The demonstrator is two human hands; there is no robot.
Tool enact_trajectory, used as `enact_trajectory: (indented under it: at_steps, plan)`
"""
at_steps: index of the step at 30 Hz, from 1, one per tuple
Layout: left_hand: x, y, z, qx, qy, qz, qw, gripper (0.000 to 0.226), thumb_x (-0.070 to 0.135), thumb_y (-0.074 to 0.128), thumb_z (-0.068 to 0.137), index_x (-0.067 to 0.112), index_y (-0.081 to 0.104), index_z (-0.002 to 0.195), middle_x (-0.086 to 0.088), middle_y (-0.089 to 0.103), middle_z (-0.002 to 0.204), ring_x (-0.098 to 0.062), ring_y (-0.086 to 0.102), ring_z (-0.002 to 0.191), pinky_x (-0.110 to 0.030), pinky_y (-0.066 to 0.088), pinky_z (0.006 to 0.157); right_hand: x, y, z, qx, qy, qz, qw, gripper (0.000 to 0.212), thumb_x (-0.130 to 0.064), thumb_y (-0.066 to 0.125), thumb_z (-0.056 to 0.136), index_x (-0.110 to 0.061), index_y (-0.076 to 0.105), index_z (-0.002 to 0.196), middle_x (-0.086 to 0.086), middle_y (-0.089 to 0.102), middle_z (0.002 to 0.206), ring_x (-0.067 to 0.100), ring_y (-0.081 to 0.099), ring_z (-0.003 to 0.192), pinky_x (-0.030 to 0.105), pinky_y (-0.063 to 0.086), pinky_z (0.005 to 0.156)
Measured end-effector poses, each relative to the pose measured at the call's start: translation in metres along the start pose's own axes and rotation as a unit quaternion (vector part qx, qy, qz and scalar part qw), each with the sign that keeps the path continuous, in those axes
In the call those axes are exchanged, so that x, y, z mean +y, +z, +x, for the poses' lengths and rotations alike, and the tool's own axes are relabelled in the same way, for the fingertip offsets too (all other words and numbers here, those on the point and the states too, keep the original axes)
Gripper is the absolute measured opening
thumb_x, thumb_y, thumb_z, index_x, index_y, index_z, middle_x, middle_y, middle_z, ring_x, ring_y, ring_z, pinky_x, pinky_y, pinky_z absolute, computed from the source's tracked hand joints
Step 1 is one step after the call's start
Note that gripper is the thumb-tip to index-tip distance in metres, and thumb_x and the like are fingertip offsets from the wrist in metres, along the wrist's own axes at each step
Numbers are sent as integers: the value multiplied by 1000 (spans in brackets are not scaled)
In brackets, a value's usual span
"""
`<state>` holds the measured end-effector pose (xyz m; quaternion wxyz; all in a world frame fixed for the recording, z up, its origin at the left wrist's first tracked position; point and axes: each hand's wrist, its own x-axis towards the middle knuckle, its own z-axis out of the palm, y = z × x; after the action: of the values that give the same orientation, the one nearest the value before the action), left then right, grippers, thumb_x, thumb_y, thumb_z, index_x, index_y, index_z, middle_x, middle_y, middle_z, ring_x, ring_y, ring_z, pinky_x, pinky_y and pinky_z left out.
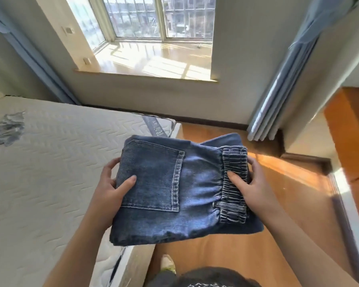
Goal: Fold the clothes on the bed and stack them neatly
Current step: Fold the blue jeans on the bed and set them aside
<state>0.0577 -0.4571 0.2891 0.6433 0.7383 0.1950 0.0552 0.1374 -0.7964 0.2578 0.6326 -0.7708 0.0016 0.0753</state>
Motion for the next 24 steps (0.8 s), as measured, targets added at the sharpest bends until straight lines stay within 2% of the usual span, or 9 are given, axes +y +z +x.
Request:
enact_trajectory:
  at_steps: [3, 7, 10, 12, 14, 17, 20, 22, 24]
  plan:
    - [6, 27, 11, -22, -10, 15, 1000, 54, 36, 77, 79, 58, 49, 120, -3, 75, 96, -31, 74, 81, -43, 61, 62, 5, -22, 1, 32, -4, -4, 999, 48, -45, 74, 81, -51, 51, 123, -21, 69, 109, -1, 68, 96, 30, 53, 82]
    - [6, 49, 40, -39, -15, 26, 999, 57, 36, 76, 77, 54, 49, 124, -6, 75, 97, -34, 74, 83, -51, 60, 69, 14, -34, 17, 67, -7, -18, 998, 46, -42, 75, 81, -48, 54, 121, -22, 70, 107, -2, 68, 94, 29, 52, 81]
    - [1, 61, 70, -49, -17, 22, 998, 58, 37, 75, 75, 54, 49, 124, -7, 76, 95, -34, 74, 82, -50, 61, 69, 18, -37, 39, 84, -2, -41, 996, 44, -45, 75, 80, -54, 53, 117, -31, 68, 104, -10, 65, 91, 21, 49, 77]
    - [-6, 68, 95, -53, -24, 19, 998, 58, 38, 75, 75, 55, 48, 124, -6, 76, 94, -32, 74, 82, -50, 61, 70, 20, -35, 60, 90, 4, -52, 995, 44, -45, 76, 80, -56, 54, 116, -31, 68, 103, -10, 66, 90, 22, 49, 76]
    - [-14, 75, 123, -60, -23, 17, 998, 57, 37, 75, 76, 56, 49, 123, -4, 76, 94, -30, 74, 81, -44, 61, 66, 24, -31, 85, 95, 10, -57, 994, 44, -48, 75, 78, -53, 55, 117, -28, 69, 105, -7, 67, 92, 25, 51, 78]
    - [-19, 85, 163, -67, -15, 19, 997, 53, 32, 74, 82, 57, 49, 122, 1, 75, 92, -24, 74, 79, -34, 61, 61, 23, -25, 122, 109, 27, -77, 991, 49, -52, 74, 75, -55, 51, 118, -32, 66, 106, -10, 65, 92, 23, 50, 78]
    - [-15, 93, 198, -72, -20, 30, 997, 54, 37, 72, 78, 57, 47, 123, 2, 75, 91, -22, 74, 79, -40, 62, 68, 12, -20, 155, 119, 40, -109, 986, 47, -51, 74, 77, -64, 46, 113, -41, 61, 103, -17, 61, 90, 19, 46, 74]
    - [-11, 97, 222, -75, -23, 35, 996, 55, 39, 71, 77, 54, 47, 124, -2, 75, 93, -22, 74, 82, -47, 61, 75, 6, -17, 177, 127, 43, -120, 984, 46, -47, 75, 78, -64, 47, 111, -42, 61, 101, -18, 60, 90, 17, 45, 73]
    - [-5, 104, 243, -84, -11, 51, 995, 55, 39, 71, 79, 56, 45, 124, -1, 72, 103, -15, 72, 84, -41, 61, 75, 3, -15, 197, 136, 46, -125, 982, 47, -44, 75, 79, -57, 48, 115, -36, 64, 99, -19, 59, 89, 16, 44, 72]
